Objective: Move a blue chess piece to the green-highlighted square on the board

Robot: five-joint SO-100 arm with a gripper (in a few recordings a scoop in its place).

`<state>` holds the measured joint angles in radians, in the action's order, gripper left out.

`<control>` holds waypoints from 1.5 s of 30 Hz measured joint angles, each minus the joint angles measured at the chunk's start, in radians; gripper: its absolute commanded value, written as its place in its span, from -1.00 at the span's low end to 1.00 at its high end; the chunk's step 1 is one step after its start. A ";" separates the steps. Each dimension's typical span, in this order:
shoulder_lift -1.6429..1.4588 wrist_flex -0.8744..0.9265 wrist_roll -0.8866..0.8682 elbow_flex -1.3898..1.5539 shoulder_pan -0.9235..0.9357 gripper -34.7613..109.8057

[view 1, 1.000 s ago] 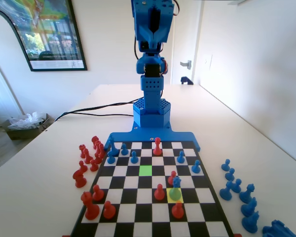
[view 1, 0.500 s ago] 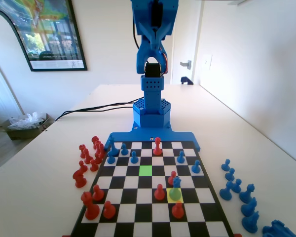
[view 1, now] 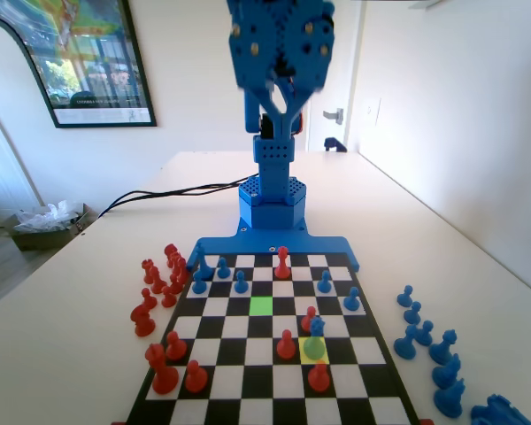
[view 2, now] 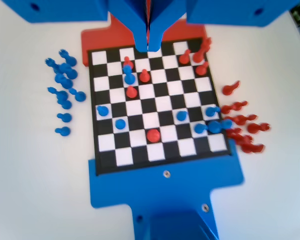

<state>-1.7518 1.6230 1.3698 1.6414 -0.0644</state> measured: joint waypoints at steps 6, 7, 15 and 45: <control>0.120 -0.120 -0.008 -0.005 -0.061 -0.47; 0.141 -0.141 -0.005 -0.006 -0.069 -0.46; 0.314 -0.281 0.025 -0.040 -0.061 -0.39; 0.529 -0.431 0.046 -0.097 -0.066 -0.36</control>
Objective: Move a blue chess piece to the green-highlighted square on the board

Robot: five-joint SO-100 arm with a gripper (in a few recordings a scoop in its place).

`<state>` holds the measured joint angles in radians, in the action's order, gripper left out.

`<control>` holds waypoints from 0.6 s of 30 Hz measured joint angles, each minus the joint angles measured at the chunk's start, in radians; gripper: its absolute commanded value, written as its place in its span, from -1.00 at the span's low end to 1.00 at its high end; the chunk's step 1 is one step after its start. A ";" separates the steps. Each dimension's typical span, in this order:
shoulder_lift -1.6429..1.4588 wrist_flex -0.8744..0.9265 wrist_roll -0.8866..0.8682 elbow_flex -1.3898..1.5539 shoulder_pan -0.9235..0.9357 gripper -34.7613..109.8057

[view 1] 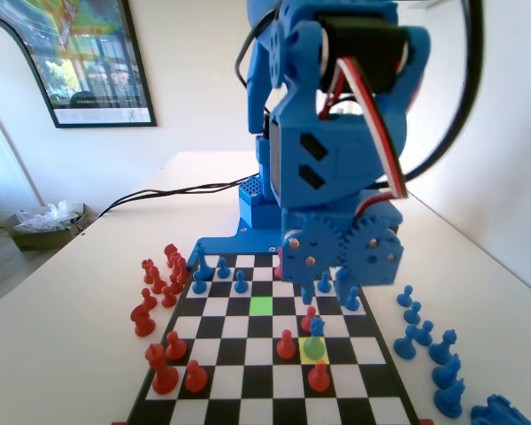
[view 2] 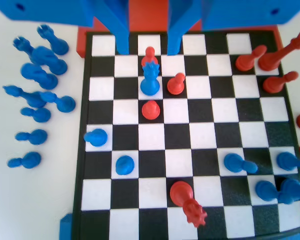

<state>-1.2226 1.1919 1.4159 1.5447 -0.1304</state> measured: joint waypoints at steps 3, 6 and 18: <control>0.008 -0.006 0.000 0.000 0.003 -0.36; 0.009 -0.029 0.000 0.000 0.006 -0.36; 0.026 -0.074 0.000 0.009 -0.002 -0.36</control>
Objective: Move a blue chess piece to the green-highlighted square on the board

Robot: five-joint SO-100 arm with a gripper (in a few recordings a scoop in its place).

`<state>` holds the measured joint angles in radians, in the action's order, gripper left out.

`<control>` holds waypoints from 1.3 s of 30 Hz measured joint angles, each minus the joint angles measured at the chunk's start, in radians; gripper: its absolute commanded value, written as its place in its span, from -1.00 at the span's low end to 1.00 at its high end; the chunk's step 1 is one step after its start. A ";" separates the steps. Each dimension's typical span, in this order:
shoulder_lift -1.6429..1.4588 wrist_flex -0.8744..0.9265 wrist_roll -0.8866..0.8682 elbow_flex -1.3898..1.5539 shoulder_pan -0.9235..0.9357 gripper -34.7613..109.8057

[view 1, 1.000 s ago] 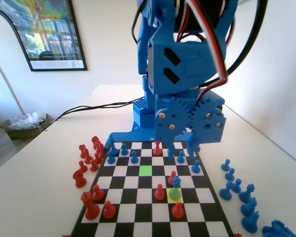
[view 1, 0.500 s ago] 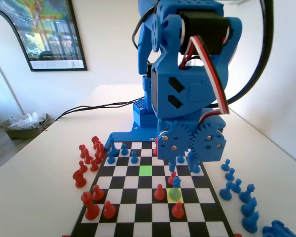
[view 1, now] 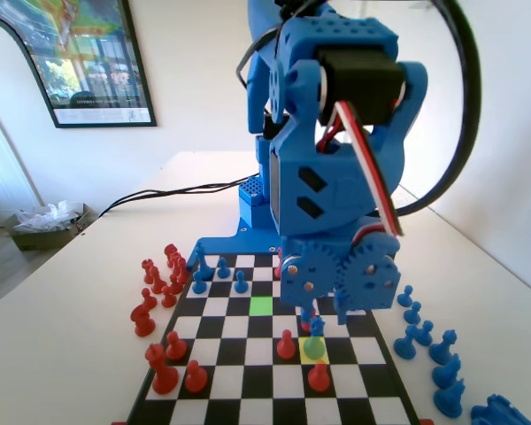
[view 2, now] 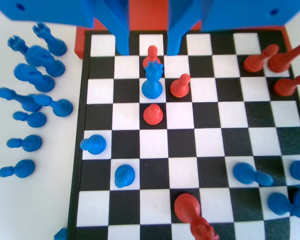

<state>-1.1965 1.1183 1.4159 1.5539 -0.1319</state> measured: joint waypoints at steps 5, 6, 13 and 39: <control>0.000 -0.011 0.008 0.034 0.000 -0.36; 0.000 -0.018 0.008 0.040 0.000 -0.36; 0.015 -0.038 0.008 0.041 0.000 -0.36; 0.035 -0.103 0.029 0.078 0.009 -0.37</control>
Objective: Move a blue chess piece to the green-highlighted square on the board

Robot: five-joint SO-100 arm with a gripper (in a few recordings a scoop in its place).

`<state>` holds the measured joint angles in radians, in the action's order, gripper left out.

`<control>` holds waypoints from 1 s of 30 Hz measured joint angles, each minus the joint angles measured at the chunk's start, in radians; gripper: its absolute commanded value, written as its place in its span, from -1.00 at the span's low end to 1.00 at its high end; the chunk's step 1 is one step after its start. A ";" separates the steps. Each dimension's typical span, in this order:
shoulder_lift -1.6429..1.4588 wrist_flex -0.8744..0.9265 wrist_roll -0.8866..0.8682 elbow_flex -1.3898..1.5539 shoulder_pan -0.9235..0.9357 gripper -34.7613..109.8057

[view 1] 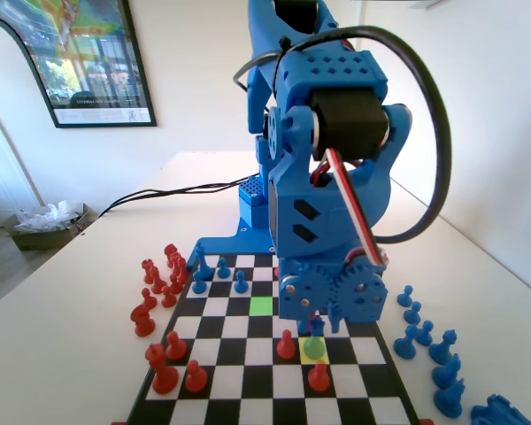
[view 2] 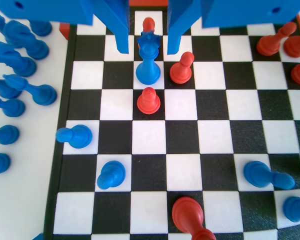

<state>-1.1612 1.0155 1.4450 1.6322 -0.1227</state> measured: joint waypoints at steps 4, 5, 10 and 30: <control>0.017 0.000 0.000 0.000 0.002 -0.37; 0.017 0.000 0.000 0.000 0.002 -0.37; 0.034 -0.014 0.000 0.000 0.000 -0.37; 0.035 -0.049 0.000 0.028 -0.009 -0.47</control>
<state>-1.1259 0.9664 1.4450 1.6598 -0.1319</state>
